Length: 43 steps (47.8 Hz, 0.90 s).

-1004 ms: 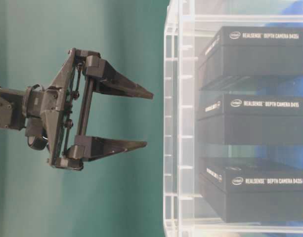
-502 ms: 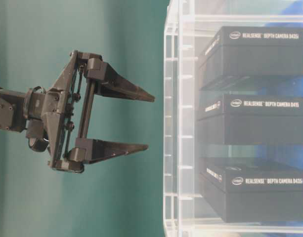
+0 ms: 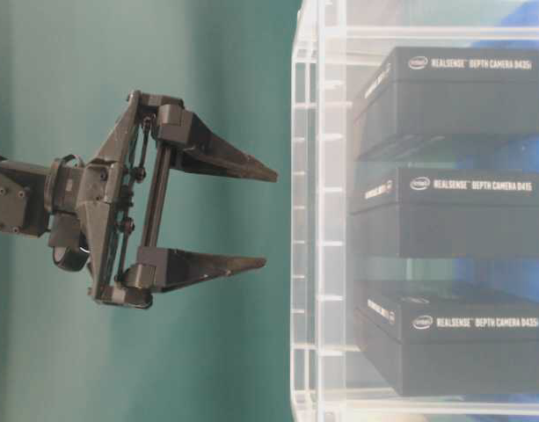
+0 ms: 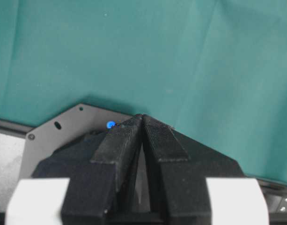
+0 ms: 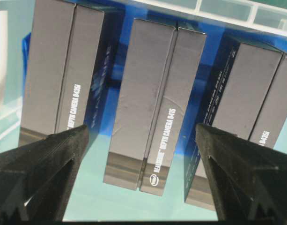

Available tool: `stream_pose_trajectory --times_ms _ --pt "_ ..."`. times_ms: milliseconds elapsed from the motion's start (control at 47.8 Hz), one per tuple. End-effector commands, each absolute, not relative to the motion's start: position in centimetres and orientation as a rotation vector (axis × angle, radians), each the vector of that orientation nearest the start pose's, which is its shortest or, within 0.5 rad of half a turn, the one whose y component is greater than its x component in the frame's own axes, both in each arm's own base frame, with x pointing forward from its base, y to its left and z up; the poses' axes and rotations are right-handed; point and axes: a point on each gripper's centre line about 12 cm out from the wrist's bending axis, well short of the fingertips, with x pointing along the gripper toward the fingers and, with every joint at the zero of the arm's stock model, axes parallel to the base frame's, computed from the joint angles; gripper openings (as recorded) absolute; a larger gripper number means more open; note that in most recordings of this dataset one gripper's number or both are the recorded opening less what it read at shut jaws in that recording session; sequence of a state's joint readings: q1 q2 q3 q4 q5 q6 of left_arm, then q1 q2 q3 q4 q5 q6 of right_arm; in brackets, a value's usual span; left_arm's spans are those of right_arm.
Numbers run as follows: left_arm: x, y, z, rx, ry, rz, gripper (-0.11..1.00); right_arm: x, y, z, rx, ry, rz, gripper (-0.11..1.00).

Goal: Take the box out of the case with the right arm.
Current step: 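Move the open right gripper over the middle black box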

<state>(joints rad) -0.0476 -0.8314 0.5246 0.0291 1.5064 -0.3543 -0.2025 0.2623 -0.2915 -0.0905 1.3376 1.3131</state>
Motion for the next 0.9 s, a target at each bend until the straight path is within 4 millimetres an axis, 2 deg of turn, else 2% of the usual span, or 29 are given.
stream_pose_trajectory --times_ms 0,460,879 --pt "14.9 -0.3 35.9 -0.263 1.171 0.196 0.03 45.4 -10.3 31.2 1.164 0.926 -1.031 0.93" --pt "14.9 -0.3 35.9 -0.264 1.171 0.198 0.03 45.4 -10.3 30.9 1.164 0.93 -1.036 0.93" --pt "14.9 -0.3 35.9 -0.264 1.171 0.198 0.03 45.9 -10.4 28.2 1.143 0.973 -1.064 0.93"
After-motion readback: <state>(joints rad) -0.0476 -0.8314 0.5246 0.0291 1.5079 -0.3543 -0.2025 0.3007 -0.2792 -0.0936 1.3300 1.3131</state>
